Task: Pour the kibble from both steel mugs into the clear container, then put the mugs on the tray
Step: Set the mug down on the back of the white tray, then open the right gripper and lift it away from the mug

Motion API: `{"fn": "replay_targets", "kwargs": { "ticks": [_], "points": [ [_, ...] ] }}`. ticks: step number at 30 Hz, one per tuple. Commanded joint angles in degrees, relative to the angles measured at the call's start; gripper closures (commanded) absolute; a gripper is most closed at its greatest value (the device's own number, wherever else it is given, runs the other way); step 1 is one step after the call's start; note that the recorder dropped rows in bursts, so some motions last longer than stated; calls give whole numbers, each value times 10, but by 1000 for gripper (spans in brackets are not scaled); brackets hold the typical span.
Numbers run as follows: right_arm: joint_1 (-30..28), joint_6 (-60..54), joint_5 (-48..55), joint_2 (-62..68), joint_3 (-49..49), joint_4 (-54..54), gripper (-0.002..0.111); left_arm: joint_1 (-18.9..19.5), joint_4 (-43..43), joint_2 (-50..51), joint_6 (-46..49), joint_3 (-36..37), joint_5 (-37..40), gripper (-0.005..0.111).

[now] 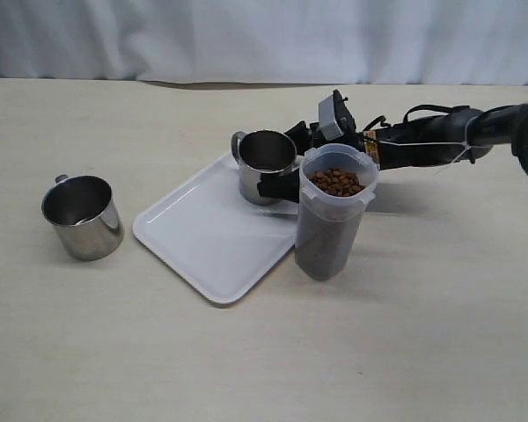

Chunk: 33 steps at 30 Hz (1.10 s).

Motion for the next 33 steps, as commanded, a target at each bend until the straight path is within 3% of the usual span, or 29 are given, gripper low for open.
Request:
{"fn": "replay_targets", "kwargs": {
  "ticks": [1,33],
  "points": [
    [-15,22,-3,-20,0,-9,-2,2,1,-1,-2,1,-2,107],
    [-25,120,-3,-118,0,-69,-2,2,1,-1,-2,1,0,107]
  ]
}}
